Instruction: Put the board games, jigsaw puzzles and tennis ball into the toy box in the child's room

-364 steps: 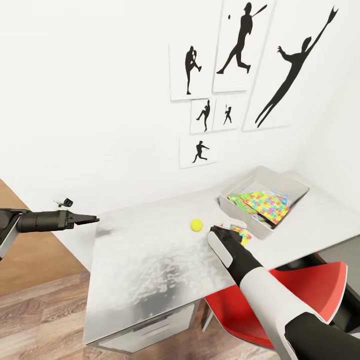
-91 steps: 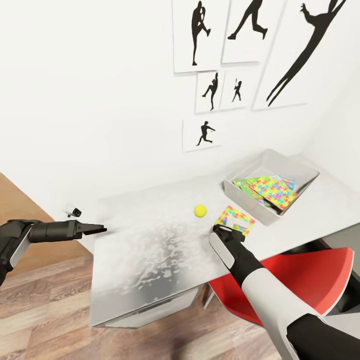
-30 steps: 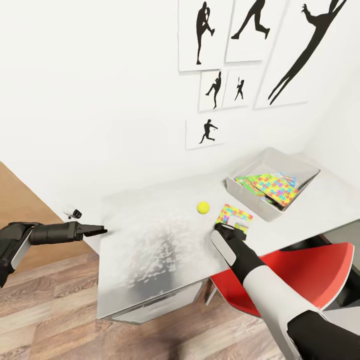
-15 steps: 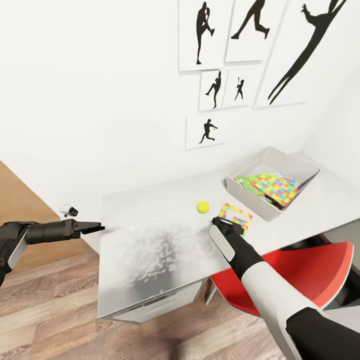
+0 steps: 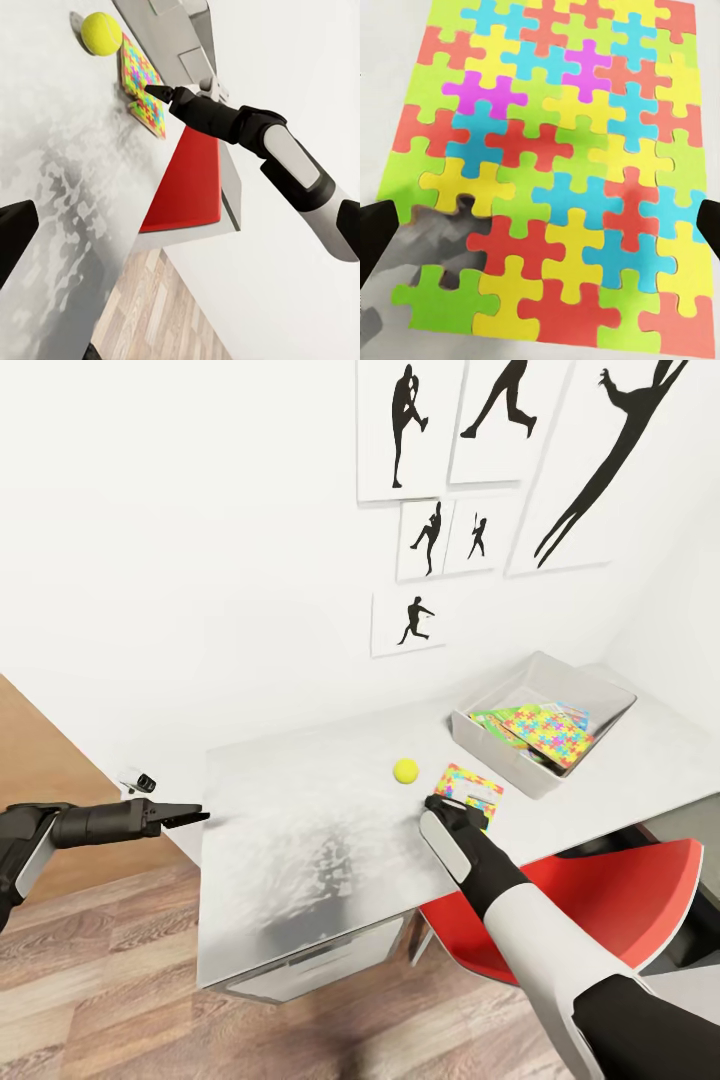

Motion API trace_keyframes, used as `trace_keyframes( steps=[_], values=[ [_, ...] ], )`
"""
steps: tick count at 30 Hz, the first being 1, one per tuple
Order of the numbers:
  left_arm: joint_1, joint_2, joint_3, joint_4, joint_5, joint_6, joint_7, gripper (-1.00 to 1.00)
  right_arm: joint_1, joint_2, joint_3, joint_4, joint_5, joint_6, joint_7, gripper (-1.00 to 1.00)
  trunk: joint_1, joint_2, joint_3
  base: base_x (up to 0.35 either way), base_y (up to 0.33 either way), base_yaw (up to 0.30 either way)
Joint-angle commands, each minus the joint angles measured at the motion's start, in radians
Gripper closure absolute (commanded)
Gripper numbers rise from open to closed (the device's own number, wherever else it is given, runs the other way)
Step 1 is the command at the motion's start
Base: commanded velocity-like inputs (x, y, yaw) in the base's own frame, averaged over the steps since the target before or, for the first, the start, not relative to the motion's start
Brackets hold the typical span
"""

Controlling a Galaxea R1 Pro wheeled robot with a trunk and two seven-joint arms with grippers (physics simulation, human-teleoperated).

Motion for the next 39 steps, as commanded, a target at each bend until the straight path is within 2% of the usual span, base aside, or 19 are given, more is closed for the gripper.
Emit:
trace_keyframes(
  steps=[1, 16, 29, 39],
  values=[
    [-0.001, 0.001, -0.002, 0.0, 0.002, 0.011, -0.003, -1.0, -0.001, -0.002, 0.003, 0.0, -0.004, 0.006, -0.001, -1.0, 0.001, -0.002, -0.002, 0.0, 0.0, 0.0],
    [-0.001, 0.001, -0.002, 0.0, 0.002, 0.01, -0.003, -1.0, 0.0, -0.005, 0.004, 0.003, -0.003, 0.0, 0.02, -1.0, 0.001, -0.002, -0.002, 0.049, -0.003, 0.0],
    [-0.001, 0.001, -0.002, 0.0, 0.002, 0.01, -0.003, -1.0, 0.002, -0.019, 0.004, 0.019, 0.002, -0.019, 0.02, -1.0, 0.001, -0.002, -0.002, 0.021, -0.003, 0.0],
    [-0.001, 0.001, -0.002, 0.0, 0.002, 0.01, -0.003, -1.0, 0.005, -0.022, 0.004, 0.075, 0.008, -0.031, 0.021, -1.0, 0.001, -0.002, -0.002, 0.0, 0.0, 0.0]
  ],
)
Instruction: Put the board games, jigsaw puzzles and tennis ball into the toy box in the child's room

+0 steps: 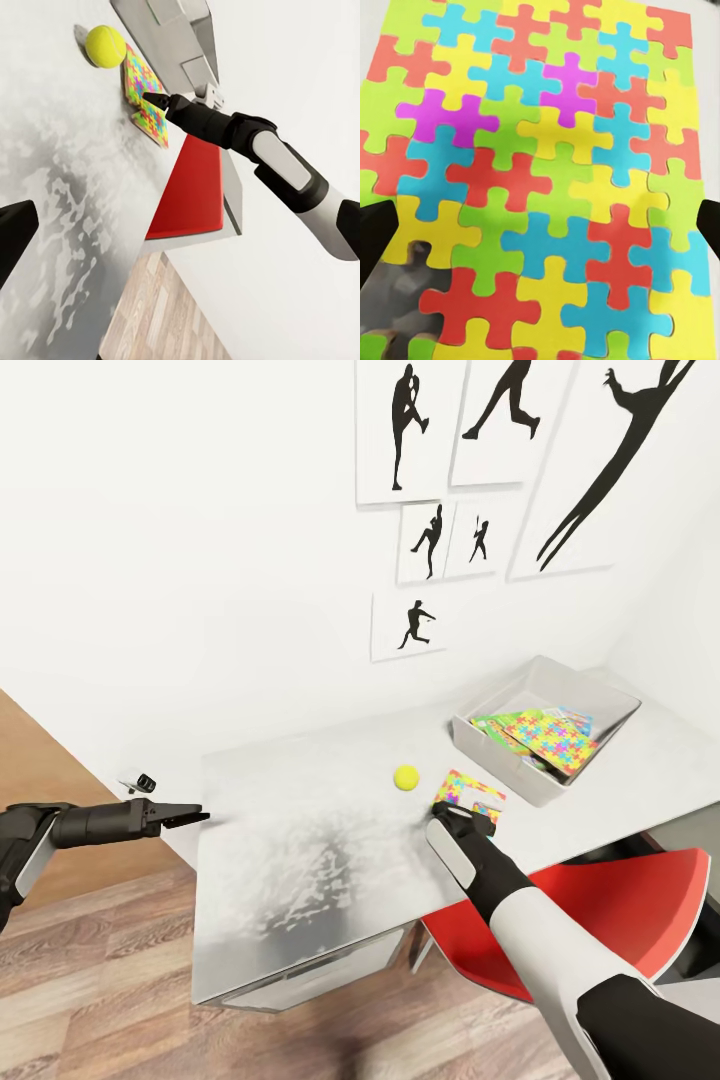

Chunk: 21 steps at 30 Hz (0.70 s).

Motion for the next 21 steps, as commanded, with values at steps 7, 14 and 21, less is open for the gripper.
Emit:
trace_keyframes(
  steps=[7, 14, 21],
  values=[
    [-0.001, 0.001, -0.002, 0.0, 0.002, 0.011, -0.003, -1.0, 0.001, -0.001, 0.004, 0.028, -0.007, 0.002, -0.008, -1.0, 0.001, -0.001, -0.002, 0.0, 0.0, 0.0],
    [-0.001, 0.001, -0.002, 0.0, 0.002, 0.011, -0.003, -1.0, 0.002, -0.001, 0.005, 0.045, -0.007, 0.001, -0.008, -1.0, 0.001, -0.001, -0.002, 0.0, 0.0, 0.0],
    [-0.001, 0.001, -0.002, 0.0, 0.002, 0.011, -0.003, -1.0, 0.004, -0.001, 0.005, 0.055, -0.007, 0.001, -0.008, -1.0, 0.001, -0.001, -0.002, -0.062, 0.0, 0.0]
  ],
)
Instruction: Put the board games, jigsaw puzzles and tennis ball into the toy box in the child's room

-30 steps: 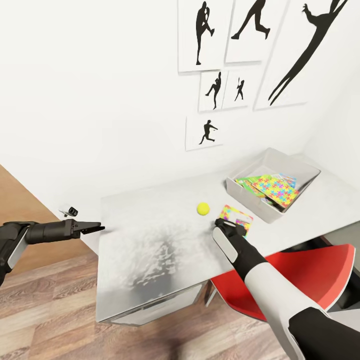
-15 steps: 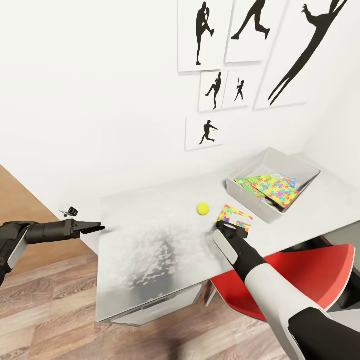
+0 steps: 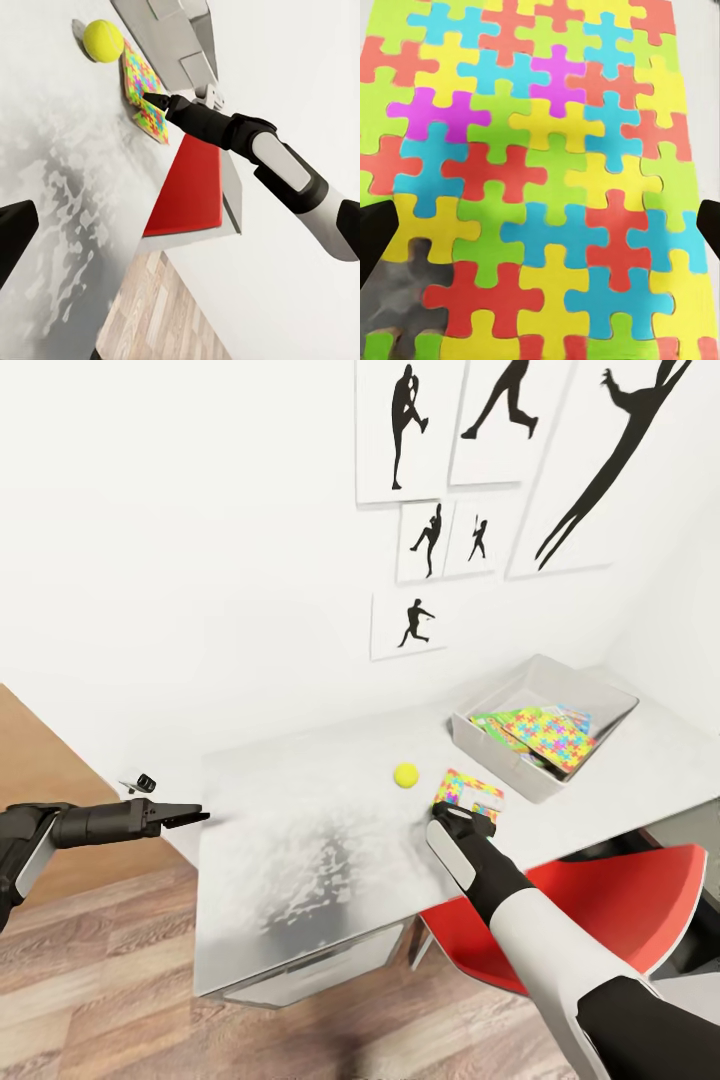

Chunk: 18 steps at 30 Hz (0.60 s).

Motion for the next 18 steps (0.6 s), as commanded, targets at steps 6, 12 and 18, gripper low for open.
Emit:
trace_keyframes(
  steps=[6, 12, 18],
  values=[
    [-0.001, 0.001, -0.002, 0.0, 0.002, 0.011, -0.003, -1.0, 0.0, 0.0, 0.003, 0.058, -0.015, 0.007, -0.007, -1.0, 0.001, -0.002, -0.002, -0.031, 0.0, 0.0],
    [-0.001, 0.001, -0.002, 0.0, 0.002, 0.011, -0.003, -1.0, 0.0, 0.0, 0.004, 0.058, -0.016, 0.007, -0.007, -1.0, 0.001, -0.002, -0.002, -0.003, 0.0, 0.0],
    [-0.001, 0.001, -0.002, 0.0, 0.002, 0.011, -0.003, -1.0, 0.0, 0.0, 0.004, 0.058, -0.016, 0.008, -0.007, -1.0, 0.001, -0.002, -0.002, -0.104, 0.0, 0.0]
  ],
)
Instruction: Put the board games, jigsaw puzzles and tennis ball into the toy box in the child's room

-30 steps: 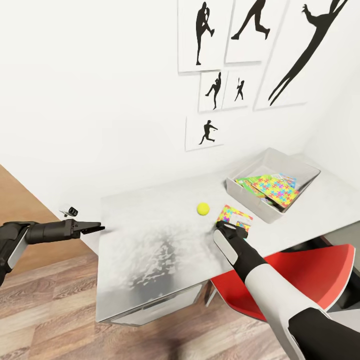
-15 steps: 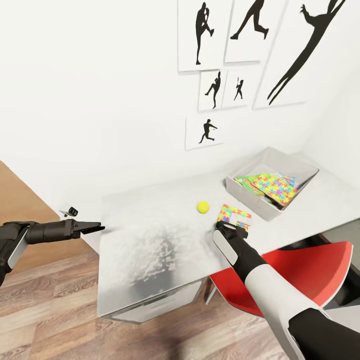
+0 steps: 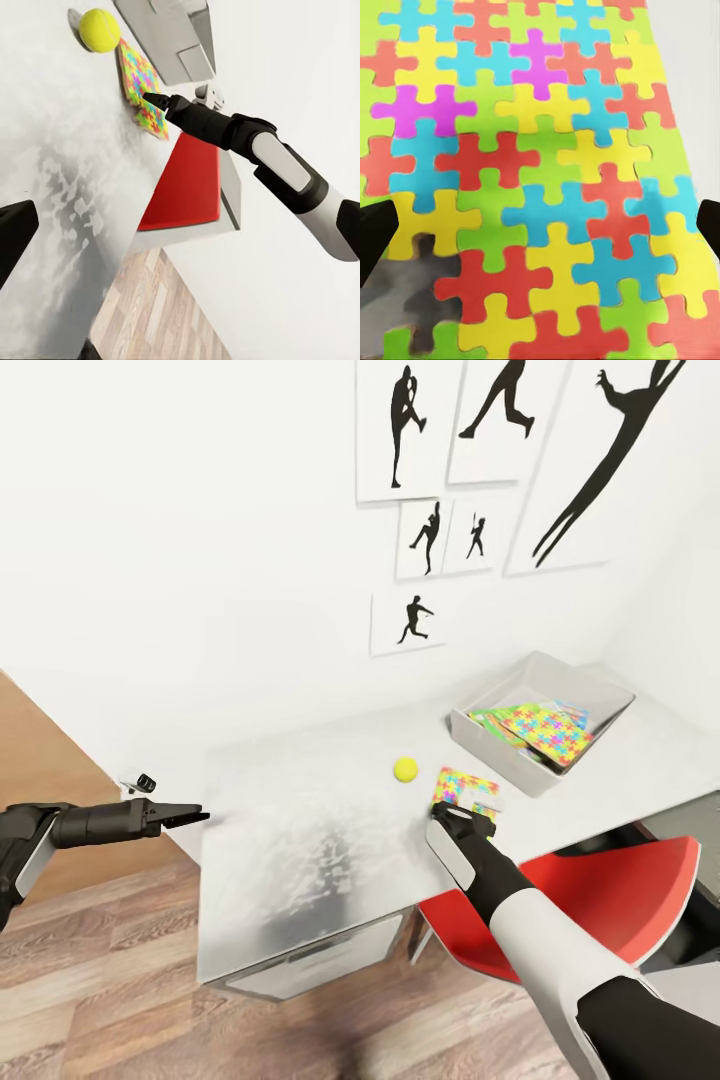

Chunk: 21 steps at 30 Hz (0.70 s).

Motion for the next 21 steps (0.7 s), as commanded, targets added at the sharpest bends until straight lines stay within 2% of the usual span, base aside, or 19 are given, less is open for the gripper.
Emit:
trace_keyframes(
  steps=[1, 14, 21],
  values=[
    [-0.001, 0.001, -0.002, 0.0, 0.002, 0.011, -0.003, -1.0, -0.001, -0.001, 0.004, 0.059, -0.016, 0.006, -0.007, -1.0, 0.0, -0.002, -0.002, -0.159, 0.017, 0.0],
    [-0.001, 0.001, -0.002, 0.0, 0.002, 0.011, -0.003, -1.0, -0.001, -0.001, 0.004, 0.059, -0.015, 0.006, -0.007, -1.0, 0.0, -0.002, -0.002, -0.111, 0.066, 0.0],
    [-0.001, 0.001, -0.002, 0.0, 0.002, 0.011, -0.003, -1.0, -0.001, -0.001, 0.004, 0.059, -0.015, 0.006, -0.007, -1.0, 0.0, -0.002, -0.002, -0.033, 0.022, 0.0]
  ],
)
